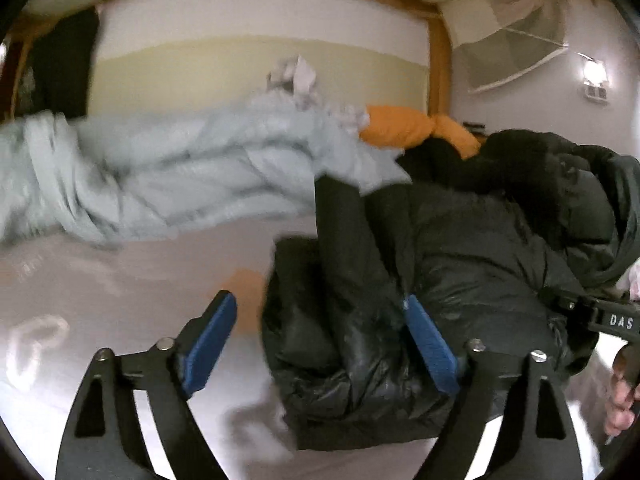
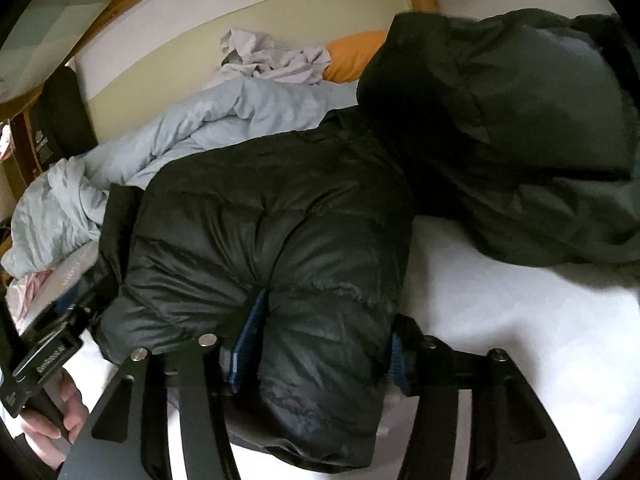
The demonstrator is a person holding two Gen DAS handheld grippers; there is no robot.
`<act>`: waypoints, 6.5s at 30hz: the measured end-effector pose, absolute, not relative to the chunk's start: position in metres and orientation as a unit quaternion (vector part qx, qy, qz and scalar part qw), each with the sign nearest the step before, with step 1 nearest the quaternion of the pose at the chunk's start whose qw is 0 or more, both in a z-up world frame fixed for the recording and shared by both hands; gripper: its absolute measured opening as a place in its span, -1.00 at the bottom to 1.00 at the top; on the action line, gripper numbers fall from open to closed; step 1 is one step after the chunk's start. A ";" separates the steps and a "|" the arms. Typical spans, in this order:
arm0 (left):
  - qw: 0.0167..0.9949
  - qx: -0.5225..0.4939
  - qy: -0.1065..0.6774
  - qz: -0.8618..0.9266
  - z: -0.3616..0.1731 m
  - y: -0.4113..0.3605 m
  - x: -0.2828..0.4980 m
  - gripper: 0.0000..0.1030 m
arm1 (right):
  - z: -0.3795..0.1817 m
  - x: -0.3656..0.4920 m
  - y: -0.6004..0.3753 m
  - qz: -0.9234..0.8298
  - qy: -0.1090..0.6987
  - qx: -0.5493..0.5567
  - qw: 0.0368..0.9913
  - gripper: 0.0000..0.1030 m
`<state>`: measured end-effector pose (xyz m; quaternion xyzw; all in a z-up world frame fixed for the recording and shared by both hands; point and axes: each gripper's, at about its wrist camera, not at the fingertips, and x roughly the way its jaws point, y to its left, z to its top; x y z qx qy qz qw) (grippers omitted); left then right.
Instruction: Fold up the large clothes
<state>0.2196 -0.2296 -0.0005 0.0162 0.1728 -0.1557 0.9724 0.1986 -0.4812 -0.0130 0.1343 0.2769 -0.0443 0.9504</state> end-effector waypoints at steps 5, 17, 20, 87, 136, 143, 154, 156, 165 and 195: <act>0.978 0.036 0.114 -0.171 0.028 -0.210 0.170 0.92 | 0.015 0.158 -0.464 -0.087 0.215 0.100 0.968 0.74; 0.983 0.031 0.059 -0.172 0.051 -0.152 0.055 0.99 | 0.053 0.040 -0.376 -0.078 0.089 0.049 0.992 1.00; 0.985 0.042 0.062 -0.155 0.039 -0.140 0.039 0.99 | 0.047 0.023 -0.352 -0.073 0.084 0.023 0.994 1.00; 0.991 0.018 0.085 -0.099 -0.010 -0.087 0.049 0.99 | -0.014 0.032 -0.329 -0.142 0.112 -0.010 0.983 1.00; 0.991 0.015 0.090 -0.100 -0.012 -0.084 0.051 1.00 | -0.015 0.035 -0.323 -0.147 0.119 -0.015 0.982 1.00; 0.991 0.014 0.090 -0.100 -0.011 -0.084 0.051 1.00 | -0.015 0.034 -0.323 -0.148 0.119 -0.014 0.982 1.00; 0.991 0.015 0.090 -0.100 -0.011 -0.084 0.051 1.00 | -0.016 0.035 -0.324 -0.148 0.122 -0.010 0.981 1.00; 0.991 0.014 0.090 -0.100 -0.011 -0.084 0.051 1.00 | -0.016 0.035 -0.325 -0.148 0.123 -0.010 0.981 1.00; 0.991 0.014 0.090 -0.100 -0.011 -0.084 0.051 1.00 | -0.016 0.035 -0.325 -0.148 0.123 -0.010 0.981 1.00; 0.991 0.014 0.090 -0.098 -0.012 -0.084 0.052 1.00 | -0.016 0.035 -0.326 -0.148 0.124 -0.010 0.981 1.00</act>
